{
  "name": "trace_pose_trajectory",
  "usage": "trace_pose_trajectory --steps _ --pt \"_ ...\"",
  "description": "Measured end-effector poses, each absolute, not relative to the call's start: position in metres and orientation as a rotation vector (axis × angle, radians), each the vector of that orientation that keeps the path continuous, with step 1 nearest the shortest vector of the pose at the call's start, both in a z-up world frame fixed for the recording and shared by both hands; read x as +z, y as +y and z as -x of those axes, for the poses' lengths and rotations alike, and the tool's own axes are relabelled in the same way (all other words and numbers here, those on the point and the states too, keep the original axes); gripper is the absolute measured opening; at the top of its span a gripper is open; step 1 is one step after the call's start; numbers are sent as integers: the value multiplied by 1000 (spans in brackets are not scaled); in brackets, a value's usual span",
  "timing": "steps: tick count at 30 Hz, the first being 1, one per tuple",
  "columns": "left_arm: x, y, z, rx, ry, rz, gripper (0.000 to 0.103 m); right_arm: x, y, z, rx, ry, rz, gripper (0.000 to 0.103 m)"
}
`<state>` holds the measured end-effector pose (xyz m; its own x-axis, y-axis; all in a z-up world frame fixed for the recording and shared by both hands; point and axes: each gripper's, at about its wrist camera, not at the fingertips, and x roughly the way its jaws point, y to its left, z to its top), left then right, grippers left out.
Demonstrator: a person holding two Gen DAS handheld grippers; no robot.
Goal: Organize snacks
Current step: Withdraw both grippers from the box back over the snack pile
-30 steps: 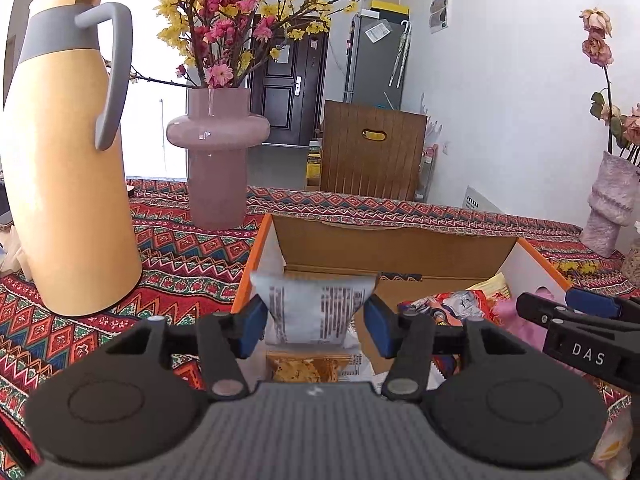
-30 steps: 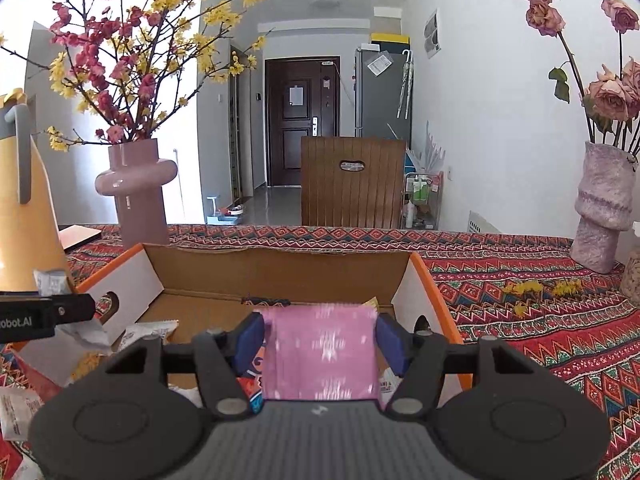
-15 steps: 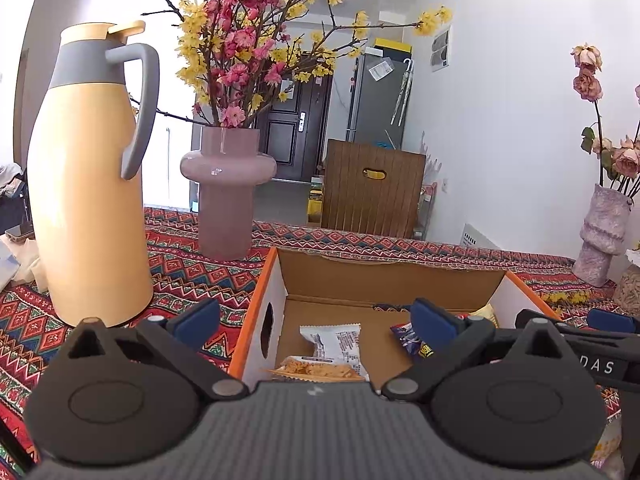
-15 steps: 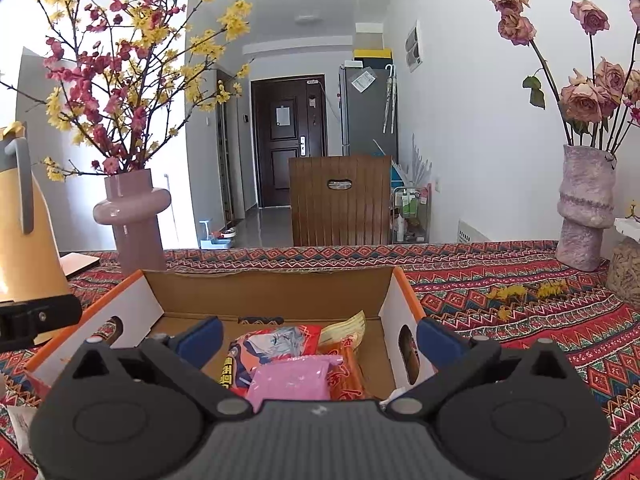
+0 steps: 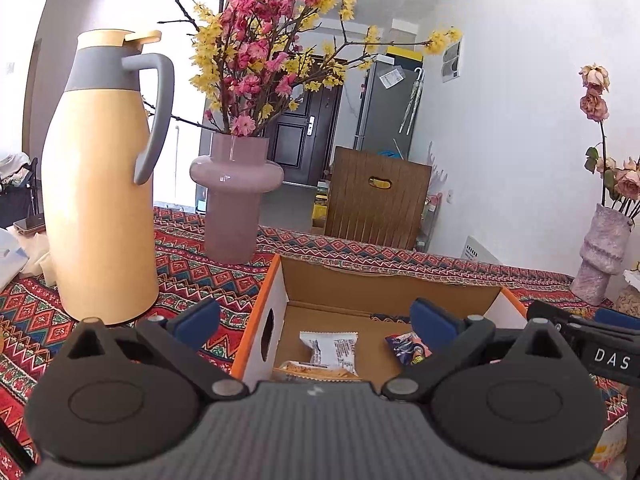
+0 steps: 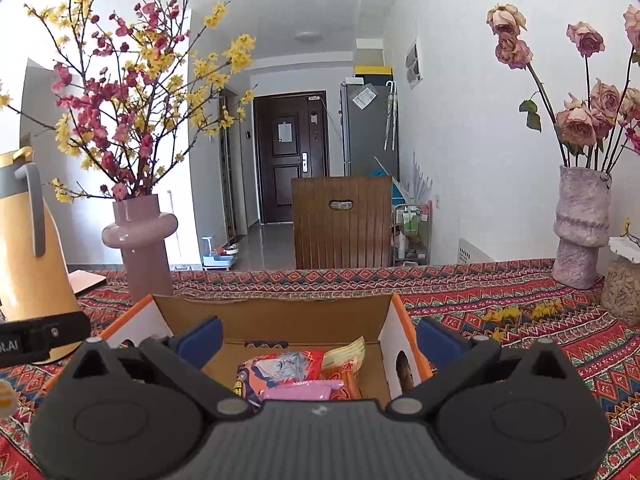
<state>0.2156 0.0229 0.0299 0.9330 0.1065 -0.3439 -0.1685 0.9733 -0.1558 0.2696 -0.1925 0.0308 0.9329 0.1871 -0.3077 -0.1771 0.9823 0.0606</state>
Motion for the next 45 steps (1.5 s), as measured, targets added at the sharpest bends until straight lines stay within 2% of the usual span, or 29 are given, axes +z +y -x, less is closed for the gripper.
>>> trace_pose_trajectory --steps 12,24,34,45 --pt "40 17 -167 103 337 162 103 45 -202 -219 208 289 -7 103" --pt "14 37 -128 145 402 109 103 14 -225 -178 180 382 4 103" --pt "-23 60 -126 205 475 128 103 -24 -236 -164 162 468 10 103" --pt "-31 48 -126 204 455 77 103 -39 -237 -162 127 417 1 103"
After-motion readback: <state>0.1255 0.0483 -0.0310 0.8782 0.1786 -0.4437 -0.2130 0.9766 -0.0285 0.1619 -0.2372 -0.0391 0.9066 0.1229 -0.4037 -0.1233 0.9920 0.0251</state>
